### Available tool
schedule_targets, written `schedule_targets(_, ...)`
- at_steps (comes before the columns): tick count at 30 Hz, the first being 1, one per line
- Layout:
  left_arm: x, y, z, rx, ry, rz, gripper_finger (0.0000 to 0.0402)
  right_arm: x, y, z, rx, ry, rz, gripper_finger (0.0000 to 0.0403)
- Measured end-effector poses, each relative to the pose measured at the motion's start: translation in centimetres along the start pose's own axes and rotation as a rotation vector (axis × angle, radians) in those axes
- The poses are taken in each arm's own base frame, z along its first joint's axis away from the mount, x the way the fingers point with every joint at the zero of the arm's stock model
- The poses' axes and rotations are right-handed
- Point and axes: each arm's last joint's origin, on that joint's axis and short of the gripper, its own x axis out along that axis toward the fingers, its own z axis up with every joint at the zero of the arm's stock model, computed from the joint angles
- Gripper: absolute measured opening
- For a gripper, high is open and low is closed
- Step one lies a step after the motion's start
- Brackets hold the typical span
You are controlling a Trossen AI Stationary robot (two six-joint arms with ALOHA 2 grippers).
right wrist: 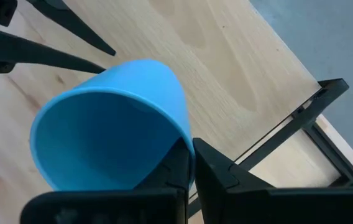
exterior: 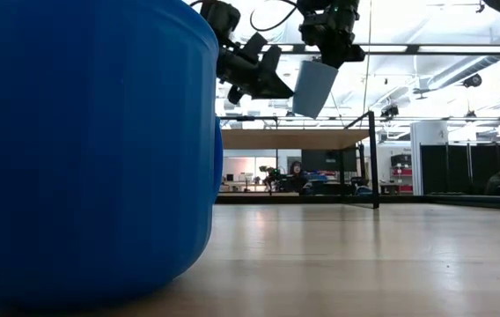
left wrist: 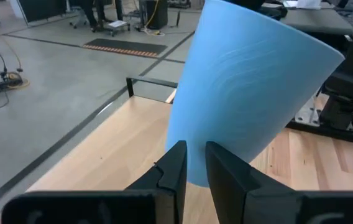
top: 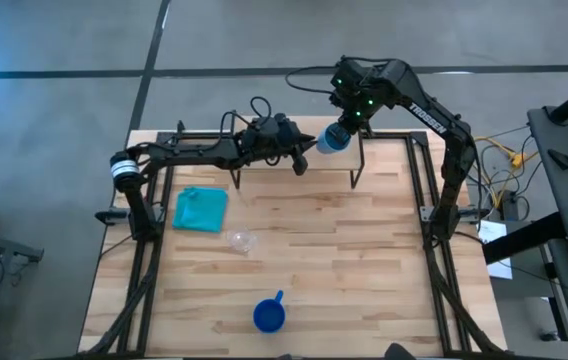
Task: Stack small to large cups/mugs on shelf
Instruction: Put the blue cup on the shelf
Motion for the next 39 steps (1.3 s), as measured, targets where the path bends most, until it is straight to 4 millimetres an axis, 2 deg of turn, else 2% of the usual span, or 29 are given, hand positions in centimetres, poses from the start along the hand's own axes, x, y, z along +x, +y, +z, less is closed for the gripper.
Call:
schedule_targets(7, 0.0, -0.1, 0.3, -0.001, -0.029, -0.026, 0.0047, 0.1, 0.0, -0.1, 0.012, 0.008, 0.004, 0.0009)
schedule_targets(20, 1.3, -0.2, -1.4, -0.053, 0.013, -0.057, 0.0047, 2.1, -0.1, -0.3, 0.025, 0.071, -0.003, 0.0009)
schedule_targets(33, 1.8, -0.2, -2.1, -0.056, 0.025, -0.076, 0.0047, 2.4, -0.2, 0.4, 0.018, 0.008, -0.002, 0.0009)
schedule_targets(39, 1.8, -0.4, -2.0, -0.054, 0.018, -0.092, 0.0047, 2.5, -0.1, 0.6, -0.023, -0.011, -0.006, 0.0031)
